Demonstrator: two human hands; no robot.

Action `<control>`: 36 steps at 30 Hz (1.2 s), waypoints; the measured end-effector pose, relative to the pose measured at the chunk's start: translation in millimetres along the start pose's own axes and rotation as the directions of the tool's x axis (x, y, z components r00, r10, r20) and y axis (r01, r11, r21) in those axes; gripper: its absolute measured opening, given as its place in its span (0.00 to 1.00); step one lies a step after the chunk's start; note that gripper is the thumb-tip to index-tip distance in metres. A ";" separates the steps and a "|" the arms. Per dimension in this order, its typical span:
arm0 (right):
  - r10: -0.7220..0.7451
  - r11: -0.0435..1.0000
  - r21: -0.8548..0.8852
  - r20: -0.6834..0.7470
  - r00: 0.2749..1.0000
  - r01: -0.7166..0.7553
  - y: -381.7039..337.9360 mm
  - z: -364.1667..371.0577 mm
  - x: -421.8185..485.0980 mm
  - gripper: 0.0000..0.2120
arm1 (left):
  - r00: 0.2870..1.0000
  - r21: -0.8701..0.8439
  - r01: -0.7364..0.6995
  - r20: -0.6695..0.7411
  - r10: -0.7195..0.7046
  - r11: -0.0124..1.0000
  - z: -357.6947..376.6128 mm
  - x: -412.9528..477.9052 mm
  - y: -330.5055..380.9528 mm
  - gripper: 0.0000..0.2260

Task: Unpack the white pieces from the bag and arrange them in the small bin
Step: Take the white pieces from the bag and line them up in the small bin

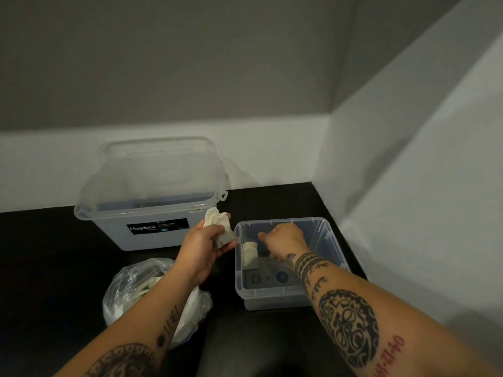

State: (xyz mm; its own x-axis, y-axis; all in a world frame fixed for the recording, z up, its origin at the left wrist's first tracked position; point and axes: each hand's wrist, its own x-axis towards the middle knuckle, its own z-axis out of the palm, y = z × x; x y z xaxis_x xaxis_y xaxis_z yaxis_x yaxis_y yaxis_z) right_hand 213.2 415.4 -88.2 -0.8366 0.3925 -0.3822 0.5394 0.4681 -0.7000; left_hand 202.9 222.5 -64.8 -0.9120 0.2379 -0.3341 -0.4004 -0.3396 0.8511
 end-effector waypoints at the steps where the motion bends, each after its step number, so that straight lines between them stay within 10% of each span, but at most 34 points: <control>1: -0.054 0.997 0.049 -0.019 0.998 0.054 -2.7 -6.0 -5.1 0.15 | 1.000 0.004 0.007 0.007 -0.007 1.000 1.8 -0.1 0.3 0.16; 8: -0.370 0.849 0.421 0.043 0.928 0.319 -20.5 -20.2 -36.6 0.11 | 0.998 0.137 -0.056 0.007 0.055 0.989 14.3 0.2 -6.9 0.15; 18: -0.362 0.861 0.401 0.049 0.931 0.314 -3.3 -26.1 -34.8 0.04 | 0.995 0.292 -0.080 -0.036 0.094 0.953 9.7 -1.2 -10.1 0.04; 25: -0.185 0.973 0.174 0.201 0.962 0.151 24.9 -9.1 -13.8 0.07 | 0.981 0.636 0.012 -0.158 0.116 0.771 -3.4 2.2 -23.3 0.10; 36: 0.034 0.957 -0.288 0.261 0.965 0.044 17.3 35.5 11.6 0.13 | 0.985 0.667 0.072 -0.166 0.053 0.741 -3.1 0.1 -26.8 0.10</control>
State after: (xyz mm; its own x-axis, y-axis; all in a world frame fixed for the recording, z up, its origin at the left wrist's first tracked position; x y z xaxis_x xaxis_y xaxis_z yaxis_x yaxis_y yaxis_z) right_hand 209.4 399.9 -126.1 -0.8135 0.1879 -0.5503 0.5070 0.6927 -0.5130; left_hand 213.3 228.8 -88.9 -0.9341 0.0655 -0.3509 -0.3033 0.3728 0.8770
